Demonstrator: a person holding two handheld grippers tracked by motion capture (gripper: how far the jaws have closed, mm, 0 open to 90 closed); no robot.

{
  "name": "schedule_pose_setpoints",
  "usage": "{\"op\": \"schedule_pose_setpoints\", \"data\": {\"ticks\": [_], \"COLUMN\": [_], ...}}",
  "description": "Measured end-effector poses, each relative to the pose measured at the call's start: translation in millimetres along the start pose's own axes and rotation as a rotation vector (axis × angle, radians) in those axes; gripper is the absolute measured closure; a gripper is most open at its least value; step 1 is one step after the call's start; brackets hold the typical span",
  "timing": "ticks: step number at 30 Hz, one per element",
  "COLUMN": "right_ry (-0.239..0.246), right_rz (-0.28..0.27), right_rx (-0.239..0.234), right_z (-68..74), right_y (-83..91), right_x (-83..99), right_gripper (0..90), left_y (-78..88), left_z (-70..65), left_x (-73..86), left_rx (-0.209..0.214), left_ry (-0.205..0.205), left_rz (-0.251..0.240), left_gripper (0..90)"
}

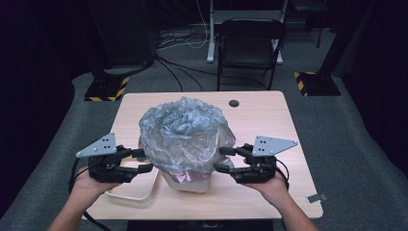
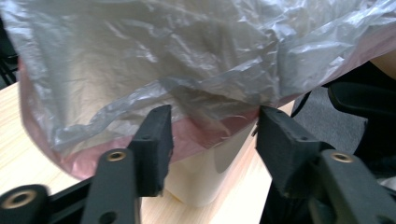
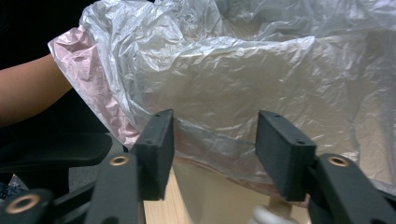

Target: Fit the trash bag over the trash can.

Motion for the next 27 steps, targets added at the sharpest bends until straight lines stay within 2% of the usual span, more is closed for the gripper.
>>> {"op": "schedule_pose_setpoints", "data": {"ticks": [3, 6, 9, 17, 20, 24, 25, 27], "right_ry": [0.000, 0.007, 0.009, 0.020, 0.012, -0.006, -0.005, -0.014], "right_rz": [0.000, -0.003, -0.008, 0.004, 0.006, -0.011, -0.019, -0.036], "right_rx": [-0.001, -0.008, -0.009, -0.021, -0.028, -0.027, -0.035, -0.040], "right_z": [1.2, 2.3, 2.4, 3.6, 2.6, 0.4, 0.7, 1.4], "right_y": [-2.6, -4.3, -3.2, -1.9, -0.8, 5.3, 7.8, 11.9], "right_x": [0.3, 0.7, 1.0, 4.6, 7.5, 11.4, 11.3, 9.2], "right_gripper": [54.8, 62.0, 71.0, 90.0, 90.0, 90.0, 86.6, 67.4], "left_y": [-2.7, -2.4, -0.3, -0.3, 0.6, 1.4, 1.5, 1.3], "left_z": [-1.7, -1.7, -1.3, -3.1, -1.5, 1.2, 1.8, 2.8], "left_x": [-0.3, 0.2, 2.0, 4.4, 6.8, 12.7, 14.2, 17.1], "left_rx": [0.010, 0.000, 0.002, -0.002, -0.001, 0.001, 0.002, 0.001], "left_ry": [-0.013, -0.019, -0.025, -0.046, -0.047, -0.029, -0.025, -0.020], "left_rz": [0.007, 0.014, 0.018, 0.043, 0.045, 0.053, 0.054, 0.060], "left_gripper": [54.1, 57.0, 68.4, 84.7, 89.1, 89.5, 89.5, 89.6]}}
Point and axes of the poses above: each handheld gripper's, and its own axes: y roughly backward along the jaws, x roughly out of its underside, z roughly to its left, the point moved 3 cm from there along -y, roughly forward along the jaws, and after that the axes turned 1 degree about y, right-handed, at the moved point
